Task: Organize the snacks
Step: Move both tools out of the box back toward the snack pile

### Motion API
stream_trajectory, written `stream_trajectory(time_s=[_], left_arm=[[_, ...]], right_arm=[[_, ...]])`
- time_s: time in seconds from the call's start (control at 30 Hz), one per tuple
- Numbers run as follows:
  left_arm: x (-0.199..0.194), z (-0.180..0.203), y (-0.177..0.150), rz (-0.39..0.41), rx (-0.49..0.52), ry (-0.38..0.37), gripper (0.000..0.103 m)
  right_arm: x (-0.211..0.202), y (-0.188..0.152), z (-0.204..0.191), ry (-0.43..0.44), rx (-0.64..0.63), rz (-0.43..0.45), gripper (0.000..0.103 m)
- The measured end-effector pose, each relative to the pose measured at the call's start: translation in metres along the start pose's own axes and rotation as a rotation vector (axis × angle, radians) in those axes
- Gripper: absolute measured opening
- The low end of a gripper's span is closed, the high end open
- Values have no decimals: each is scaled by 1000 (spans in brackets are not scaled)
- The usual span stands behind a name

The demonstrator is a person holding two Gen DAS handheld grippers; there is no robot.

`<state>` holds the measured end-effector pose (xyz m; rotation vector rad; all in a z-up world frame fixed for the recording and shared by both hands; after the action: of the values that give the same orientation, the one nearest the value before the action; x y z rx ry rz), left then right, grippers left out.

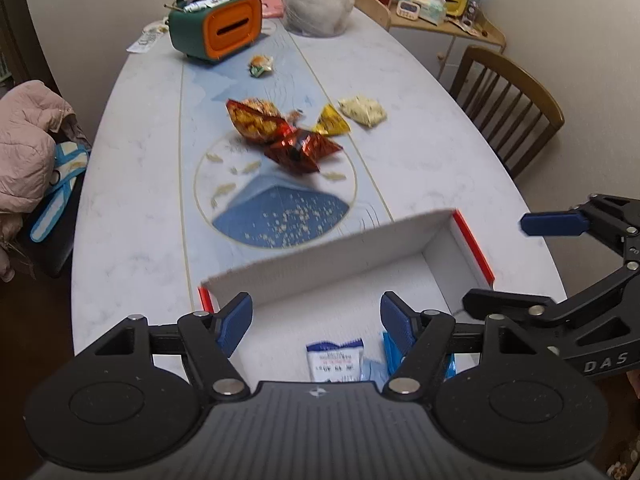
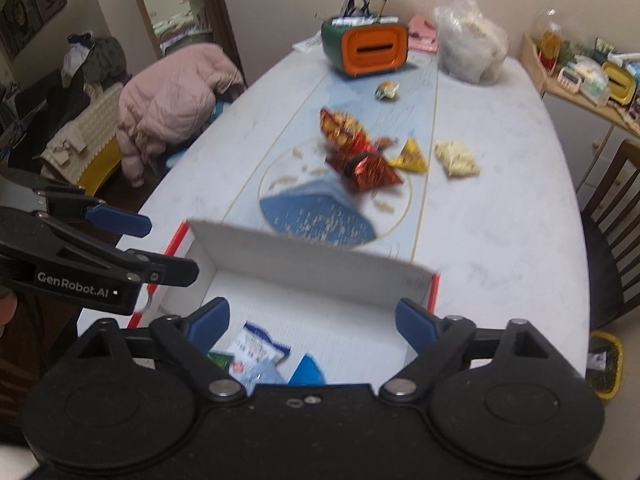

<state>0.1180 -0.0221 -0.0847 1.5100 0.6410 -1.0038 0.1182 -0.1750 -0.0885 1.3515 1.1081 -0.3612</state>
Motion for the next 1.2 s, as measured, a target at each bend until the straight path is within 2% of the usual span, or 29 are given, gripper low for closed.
stream_trajectory(time_s=[0.23,0.37,0.47,0.57,0.7,0.93,1.2], left_arm=[[1,-17,33,14,-24,47,78],[9,-25,51,16,-43,43,79],[16,-27,65,22,-43,35,88],[26,-29,81,17,-67,13,88],[48,-33,104,-7,-94,13,94],[90,-46,143,-61,-140,47,94],[145,-46,174,-137,-119,15,94]], right_arm=[[-3,39,17,-12,13,63,100],[1,57,30,-21,15,75,101],[7,70,40,-30,12,76,101],[15,84,52,-38,8,75,101],[29,104,71,-50,6,67,101],[62,147,112,-69,20,51,101],[118,177,150,-85,-7,-9,101]])
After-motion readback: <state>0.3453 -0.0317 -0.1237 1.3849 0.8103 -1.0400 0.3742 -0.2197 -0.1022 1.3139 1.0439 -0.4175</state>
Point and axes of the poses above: each gripper's, at about its wrist camera, not at the fingertips, and x roughly the way its jaws point, z to its right, y to its top, the point moved 9 cm from there along x, roughly the way its jaws point, and after that the axes turned 8 degrees about x, right-handed, at the moved point
